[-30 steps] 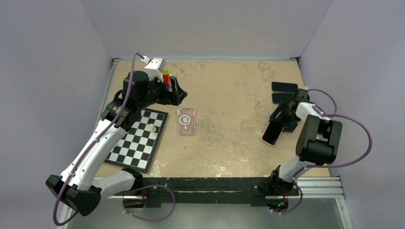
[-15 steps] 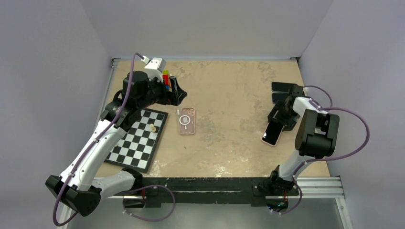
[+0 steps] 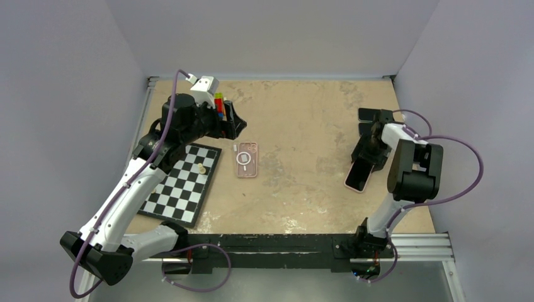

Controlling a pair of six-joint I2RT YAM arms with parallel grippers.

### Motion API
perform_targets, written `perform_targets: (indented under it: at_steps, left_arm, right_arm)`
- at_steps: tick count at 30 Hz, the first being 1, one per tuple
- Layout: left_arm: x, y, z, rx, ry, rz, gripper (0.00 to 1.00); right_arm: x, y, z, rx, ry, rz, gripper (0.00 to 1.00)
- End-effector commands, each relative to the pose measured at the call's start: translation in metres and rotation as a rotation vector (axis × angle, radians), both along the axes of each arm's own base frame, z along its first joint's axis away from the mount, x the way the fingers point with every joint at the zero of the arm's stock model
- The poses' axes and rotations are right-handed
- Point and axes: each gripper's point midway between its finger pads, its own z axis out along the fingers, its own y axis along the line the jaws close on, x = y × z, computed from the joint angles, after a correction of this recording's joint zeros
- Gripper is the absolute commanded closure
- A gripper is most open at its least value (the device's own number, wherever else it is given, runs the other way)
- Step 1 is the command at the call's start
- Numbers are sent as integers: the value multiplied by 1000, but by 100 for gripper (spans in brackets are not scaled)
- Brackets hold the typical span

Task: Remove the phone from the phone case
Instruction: Pick up the phone at the center of the board.

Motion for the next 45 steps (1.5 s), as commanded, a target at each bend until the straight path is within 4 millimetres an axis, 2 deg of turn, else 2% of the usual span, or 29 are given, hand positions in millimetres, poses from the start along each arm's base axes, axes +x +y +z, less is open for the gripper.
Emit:
perform_targets:
  at_steps: [1, 2, 4, 6, 7, 11, 13, 18, 23, 28, 33, 37, 42, 45]
  left_arm:
    - [0, -2, 10, -16, -42, -11, 4]
    - [0, -3, 9, -16, -42, -12, 4]
    - [1, -3, 8, -13, -37, -10, 4]
    - [0, -3, 7, -15, -35, -14, 4]
    - [1, -4, 8, -16, -35, -15, 4]
    - [2, -8, 1, -21, -12, -29, 4]
    - [3, -10, -2, -22, -10, -31, 4]
    - [7, -11, -9, -9, -3, -34, 4]
    - [10, -21, -16, -16, 5, -82, 6]
    - [5, -44, -20, -81, 43, -186, 11]
    - [-3, -77, -16, -284, 168, -284, 16]
    - [1, -99, -11, -421, 276, -323, 24]
    - [4, -104, -29, -357, 315, -340, 23]
    - [3, -101, -52, -291, 371, -321, 22]
  right_arm:
    - [3, 13, -31, 52, -15, 12, 43]
    - [7, 15, -24, 59, -54, 10, 54]
    - [18, 26, -5, 112, -159, 30, 71]
    - [30, 33, 19, 141, -280, 47, 96]
    - [37, 36, 31, 152, -339, 58, 100]
    - [56, 51, 79, 201, -582, 107, 100]
    - [59, 57, 100, 207, -691, 136, 100]
    - [59, 77, 128, 235, -866, 231, 100]
    - [52, 121, 147, 336, -974, 366, 100]
    - [37, 185, 174, 470, -1063, 520, 100]
    - [21, 237, 205, 533, -1148, 594, 100]
    - [8, 273, 224, 583, -1189, 658, 100]
    - [-2, 313, 230, 614, -1175, 727, 100]
    - [-5, 327, 231, 593, -1162, 753, 100]
